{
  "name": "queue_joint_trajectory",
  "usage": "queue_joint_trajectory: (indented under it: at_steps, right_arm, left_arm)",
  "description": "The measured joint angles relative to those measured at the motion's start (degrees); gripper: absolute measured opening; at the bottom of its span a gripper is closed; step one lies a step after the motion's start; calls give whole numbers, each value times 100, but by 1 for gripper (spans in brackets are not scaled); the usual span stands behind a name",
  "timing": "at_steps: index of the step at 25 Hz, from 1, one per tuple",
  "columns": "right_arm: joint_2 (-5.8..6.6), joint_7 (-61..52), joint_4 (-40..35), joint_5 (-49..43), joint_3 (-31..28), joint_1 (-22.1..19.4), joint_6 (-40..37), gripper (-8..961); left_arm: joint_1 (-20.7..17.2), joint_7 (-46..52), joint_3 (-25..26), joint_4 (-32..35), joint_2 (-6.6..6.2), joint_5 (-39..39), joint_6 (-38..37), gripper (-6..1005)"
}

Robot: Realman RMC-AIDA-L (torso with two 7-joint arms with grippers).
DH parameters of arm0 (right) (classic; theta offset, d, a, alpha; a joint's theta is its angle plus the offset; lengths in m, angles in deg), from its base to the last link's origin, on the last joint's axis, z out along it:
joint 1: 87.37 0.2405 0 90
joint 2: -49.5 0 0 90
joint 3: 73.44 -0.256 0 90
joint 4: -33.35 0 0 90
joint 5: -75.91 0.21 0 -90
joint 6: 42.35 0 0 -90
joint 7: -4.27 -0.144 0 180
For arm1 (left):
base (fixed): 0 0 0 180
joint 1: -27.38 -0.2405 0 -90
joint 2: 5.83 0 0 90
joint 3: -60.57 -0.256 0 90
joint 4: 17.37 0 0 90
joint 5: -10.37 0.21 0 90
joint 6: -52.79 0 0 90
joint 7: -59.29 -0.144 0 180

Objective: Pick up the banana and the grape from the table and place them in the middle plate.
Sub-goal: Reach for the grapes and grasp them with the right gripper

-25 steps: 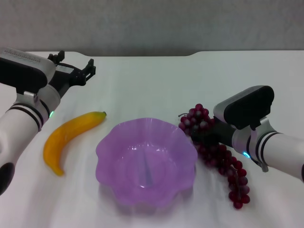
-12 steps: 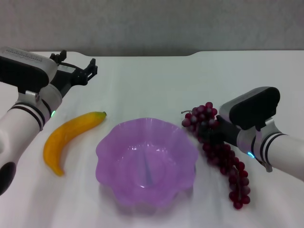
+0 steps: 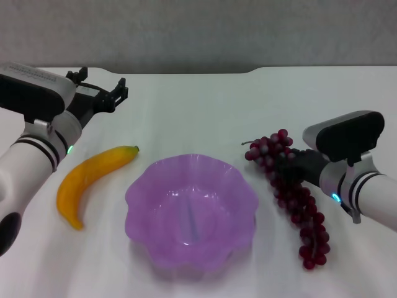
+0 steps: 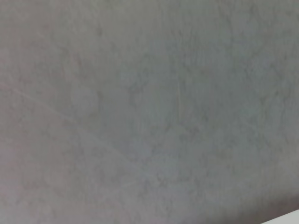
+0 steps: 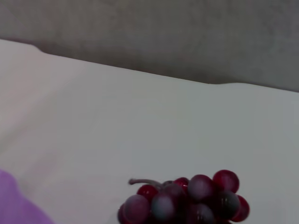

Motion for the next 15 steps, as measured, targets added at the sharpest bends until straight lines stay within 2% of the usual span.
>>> queue_joint_trajectory:
  at_steps: [6, 15]
  right_arm:
    - [-3, -100, 192, -4, 7, 83, -112, 351]
    - [6, -105, 202, -24, 26, 26, -406, 282]
  left_arm:
    - [-9, 0, 0, -8, 0, -1, -17, 863]
    - [-24, -2, 0, -23, 0, -2, -20, 863]
